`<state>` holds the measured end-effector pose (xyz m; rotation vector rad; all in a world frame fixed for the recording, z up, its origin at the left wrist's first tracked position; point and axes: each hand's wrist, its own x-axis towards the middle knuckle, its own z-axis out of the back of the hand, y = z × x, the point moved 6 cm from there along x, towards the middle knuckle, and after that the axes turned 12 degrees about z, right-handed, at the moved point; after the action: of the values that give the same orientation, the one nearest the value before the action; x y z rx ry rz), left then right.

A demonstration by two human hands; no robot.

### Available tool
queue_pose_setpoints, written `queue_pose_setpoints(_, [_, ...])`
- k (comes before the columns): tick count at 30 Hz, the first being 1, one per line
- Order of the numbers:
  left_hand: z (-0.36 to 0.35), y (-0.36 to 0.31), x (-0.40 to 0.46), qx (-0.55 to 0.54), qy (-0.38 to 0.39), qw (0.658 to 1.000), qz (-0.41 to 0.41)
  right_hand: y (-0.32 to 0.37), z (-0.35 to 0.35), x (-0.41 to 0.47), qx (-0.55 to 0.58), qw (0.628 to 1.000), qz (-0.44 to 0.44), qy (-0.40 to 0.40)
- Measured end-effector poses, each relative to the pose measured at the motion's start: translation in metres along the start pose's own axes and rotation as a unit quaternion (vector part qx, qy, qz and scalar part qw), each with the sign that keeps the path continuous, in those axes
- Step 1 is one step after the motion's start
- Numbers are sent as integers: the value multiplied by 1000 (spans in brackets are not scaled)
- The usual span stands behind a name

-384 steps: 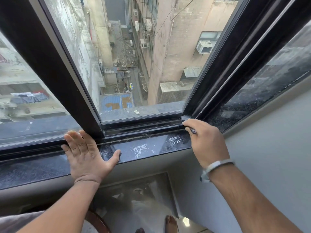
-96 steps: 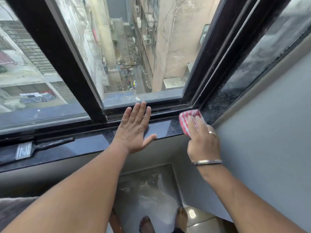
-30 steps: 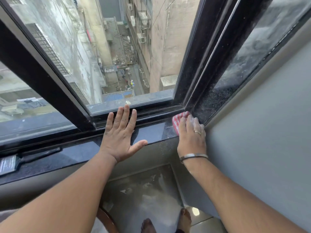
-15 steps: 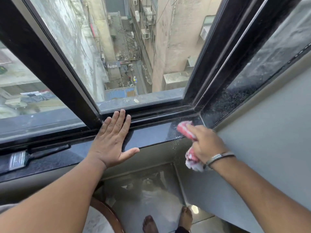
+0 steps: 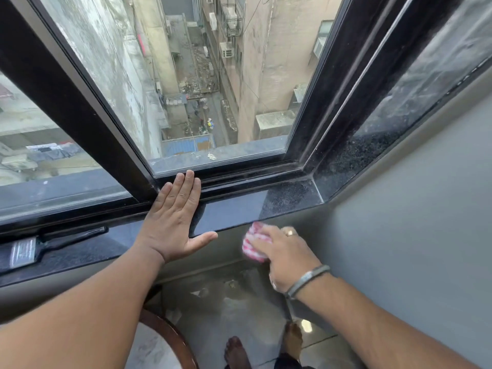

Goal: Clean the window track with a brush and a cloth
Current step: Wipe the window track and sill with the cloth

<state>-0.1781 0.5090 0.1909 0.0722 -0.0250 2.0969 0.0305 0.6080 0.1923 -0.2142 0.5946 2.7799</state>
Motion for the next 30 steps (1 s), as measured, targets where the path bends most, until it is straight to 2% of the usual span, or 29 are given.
queue_pose_setpoints(2, [0,0,0,-2,2,1000,-1,-6,1,-23,24,999,-15,-39])
queue_pose_setpoints(5, [0,0,-1,1,2,1000,-1,-20,37,-29,6,974,-50,-219])
queue_pose_setpoints(7, [0,0,-1,1,7,1000,0,-11,53,-12,-10,963,-55,-263])
queue_pose_setpoints(9, [2,0,-1,1,12,1000,0,15,51,19,-19,975,-31,-219])
queue_pose_setpoints(13, [2,1,-1,-6,9,1000,-10,56,11,67,-112,991,7,-74])
queue_pose_setpoints(15, [1,1,-1,-5,7,1000,-11,40,14,67,-158,984,-23,-76])
queue_pose_setpoints(17, [0,0,-1,-4,8,1000,-12,4,32,52,-189,972,-100,-93])
queue_pose_setpoints(21, [0,0,0,-1,8,1000,-6,-61,62,30,-238,946,-215,-36])
queue_pose_setpoints(27, [-1,2,-1,2,20,1000,-3,-72,62,25,-224,948,-226,-13])
queue_pose_setpoints(30, [-1,2,-1,3,22,1000,-3,-73,70,25,-217,950,-225,25])
